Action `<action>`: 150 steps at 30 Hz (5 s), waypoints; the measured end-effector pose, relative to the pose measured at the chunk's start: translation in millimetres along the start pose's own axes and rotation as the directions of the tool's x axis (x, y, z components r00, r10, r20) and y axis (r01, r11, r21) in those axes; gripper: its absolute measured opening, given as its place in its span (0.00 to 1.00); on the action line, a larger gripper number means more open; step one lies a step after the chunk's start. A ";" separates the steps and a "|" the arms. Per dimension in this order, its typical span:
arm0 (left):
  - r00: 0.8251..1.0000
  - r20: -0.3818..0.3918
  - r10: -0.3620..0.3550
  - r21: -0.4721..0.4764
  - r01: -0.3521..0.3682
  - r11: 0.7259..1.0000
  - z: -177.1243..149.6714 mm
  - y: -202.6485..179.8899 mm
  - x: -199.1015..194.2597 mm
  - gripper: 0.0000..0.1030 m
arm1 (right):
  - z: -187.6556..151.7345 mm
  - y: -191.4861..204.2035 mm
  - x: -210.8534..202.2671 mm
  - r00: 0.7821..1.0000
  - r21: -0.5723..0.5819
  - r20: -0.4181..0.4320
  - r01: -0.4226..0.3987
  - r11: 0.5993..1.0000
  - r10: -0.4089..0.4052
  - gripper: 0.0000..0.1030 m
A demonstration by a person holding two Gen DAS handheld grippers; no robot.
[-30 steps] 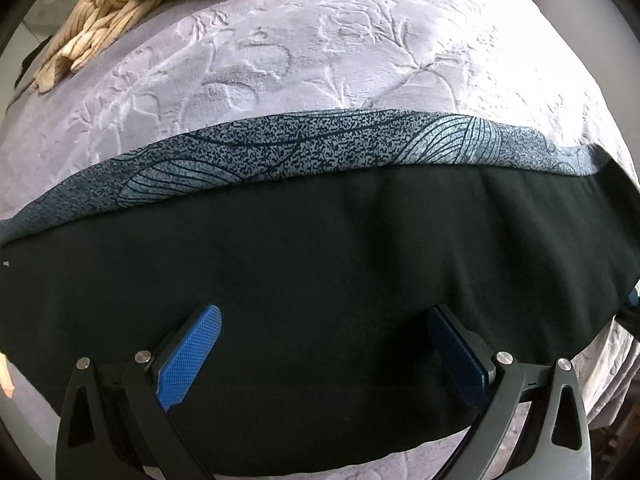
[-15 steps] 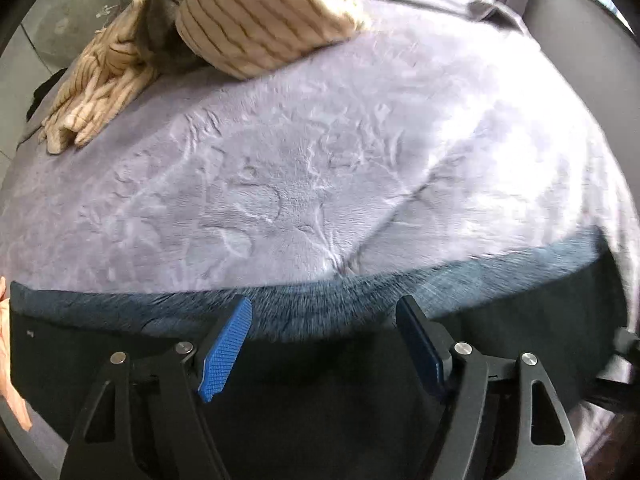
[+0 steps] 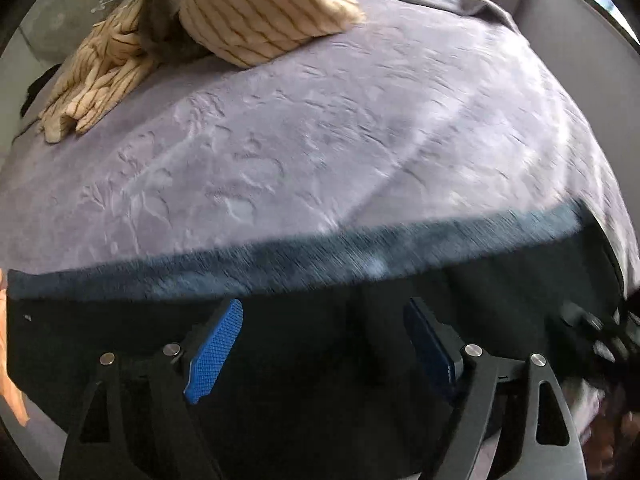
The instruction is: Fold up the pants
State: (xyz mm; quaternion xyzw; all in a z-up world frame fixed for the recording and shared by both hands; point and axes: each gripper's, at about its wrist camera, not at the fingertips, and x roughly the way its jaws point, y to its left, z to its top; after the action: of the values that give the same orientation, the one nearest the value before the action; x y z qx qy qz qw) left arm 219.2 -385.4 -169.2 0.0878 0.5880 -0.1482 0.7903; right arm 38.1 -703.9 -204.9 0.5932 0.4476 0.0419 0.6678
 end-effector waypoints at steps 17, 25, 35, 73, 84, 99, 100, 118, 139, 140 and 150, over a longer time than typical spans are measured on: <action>0.984 -0.014 -0.178 -0.035 0.178 0.983 -1.1 9.6 9.6 0.83 | -52.3 160.2 -6.3 0.940 -0.504 0.186 0.342 0.793 -0.287 0.15; 0.993 0.038 -0.110 -0.124 0.114 0.986 -32.0 150.9 -36.2 0.83 | -146.2 252.5 71.1 0.789 -0.762 0.338 0.549 0.342 -0.513 0.19; 0.999 -0.050 0.012 -0.297 -0.027 0.954 -96.5 281.8 -32.4 0.83 | -267.2 231.6 250.4 0.542 -0.819 0.425 0.572 -0.053 -0.725 0.53; 0.852 -0.013 -0.523 -0.148 0.516 0.844 -56.5 178.0 -34.0 0.76 | -171.5 133.2 170.8 0.989 0.095 -0.145 -0.026 0.995 0.040 0.12; 0.956 -0.064 -0.286 -0.270 0.259 0.927 -87.6 203.1 -0.3 0.86 | -183.3 115.1 191.3 0.977 -0.004 -0.197 0.086 0.996 -0.086 0.18; 0.950 -0.021 -0.312 -0.085 0.310 0.947 -8.7 137.7 -30.9 0.86 | -64.2 164.8 124.6 0.947 -0.486 -0.088 0.228 0.844 -0.307 0.56; 0.948 -0.021 -0.316 -0.076 0.314 0.946 -6.7 130.8 -28.0 0.86 | -50.3 151.6 132.8 0.948 -0.460 -0.115 0.213 0.862 -0.296 0.56; 0.992 -0.082 -0.095 -0.059 0.090 0.994 -33.0 140.6 10.2 0.86 | -66.2 145.1 121.7 0.865 -0.466 0.046 0.461 0.755 -0.500 0.53; 0.996 -0.088 -0.015 -0.242 -0.006 0.970 -103.7 253.9 -48.0 0.86 | -159.5 233.4 258.7 0.865 -0.672 -0.311 0.093 0.735 -0.393 0.40; 0.996 -0.090 -0.015 -0.241 -0.007 0.970 -107.6 254.7 -50.1 0.86 | -158.6 235.3 240.5 0.869 -0.699 -0.260 0.132 0.703 -0.421 0.42; 0.991 -0.133 0.010 -0.186 -0.035 0.982 -132.3 225.7 -76.5 0.86 | -156.9 181.3 158.6 0.838 -0.610 -0.145 0.343 0.714 -0.526 0.49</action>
State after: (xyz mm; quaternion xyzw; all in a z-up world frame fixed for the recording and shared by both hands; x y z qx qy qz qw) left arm 155.6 -121.7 -142.9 0.0290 0.6490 -0.0770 0.7563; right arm 117.2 -439.3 -125.0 0.2323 0.6415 0.1032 0.7238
